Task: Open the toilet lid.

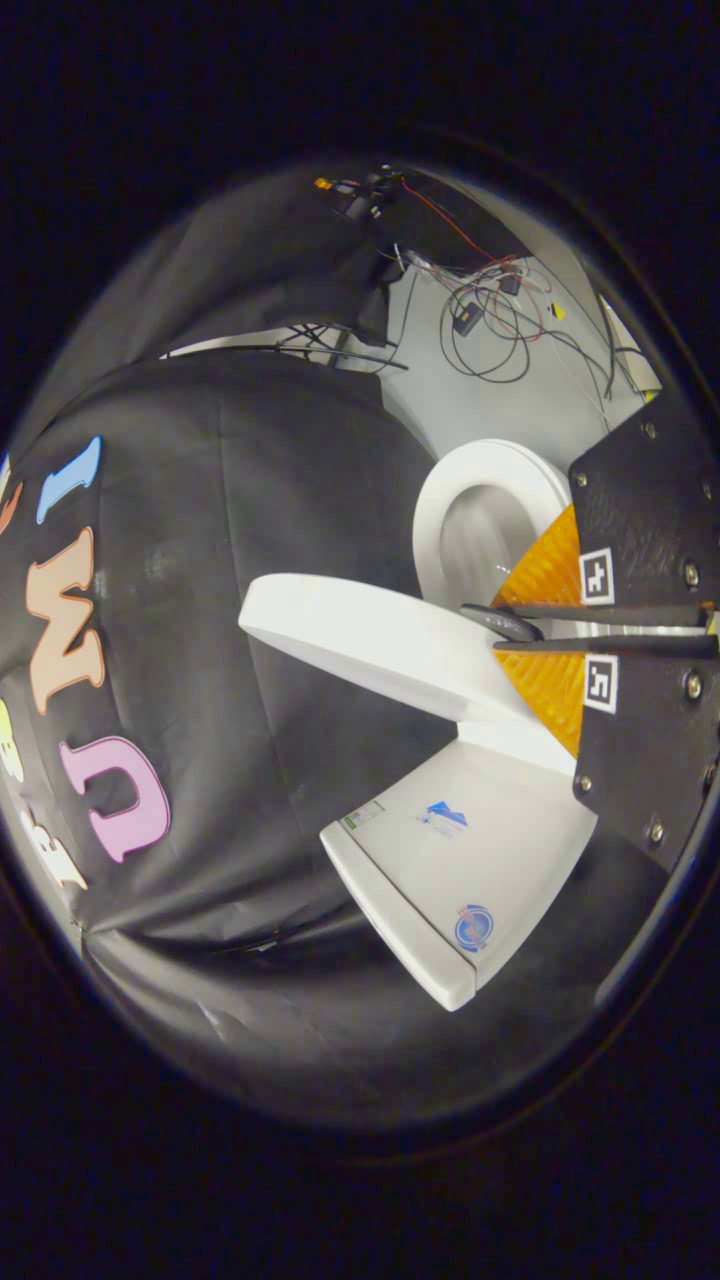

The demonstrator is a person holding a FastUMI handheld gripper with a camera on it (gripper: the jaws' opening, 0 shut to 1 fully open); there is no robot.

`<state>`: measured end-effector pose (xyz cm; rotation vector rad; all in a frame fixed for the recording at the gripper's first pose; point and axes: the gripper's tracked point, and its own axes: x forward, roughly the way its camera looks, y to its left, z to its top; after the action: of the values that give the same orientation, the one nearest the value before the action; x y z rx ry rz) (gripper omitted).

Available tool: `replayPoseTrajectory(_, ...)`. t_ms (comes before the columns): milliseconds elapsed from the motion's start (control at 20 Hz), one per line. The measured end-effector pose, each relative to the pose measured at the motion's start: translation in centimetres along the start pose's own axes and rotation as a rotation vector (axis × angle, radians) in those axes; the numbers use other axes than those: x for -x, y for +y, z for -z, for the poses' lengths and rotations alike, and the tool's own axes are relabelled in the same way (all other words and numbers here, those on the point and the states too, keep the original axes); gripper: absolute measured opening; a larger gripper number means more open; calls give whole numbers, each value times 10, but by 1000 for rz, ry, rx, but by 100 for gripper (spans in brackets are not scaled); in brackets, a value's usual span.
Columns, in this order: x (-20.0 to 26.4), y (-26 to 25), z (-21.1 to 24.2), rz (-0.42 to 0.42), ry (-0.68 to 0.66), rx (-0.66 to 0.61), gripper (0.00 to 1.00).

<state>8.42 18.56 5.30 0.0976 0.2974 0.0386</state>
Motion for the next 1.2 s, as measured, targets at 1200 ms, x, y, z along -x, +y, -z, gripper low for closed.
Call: replayPoseTrajectory(1200,15,54,-17,123,-60,73,4)
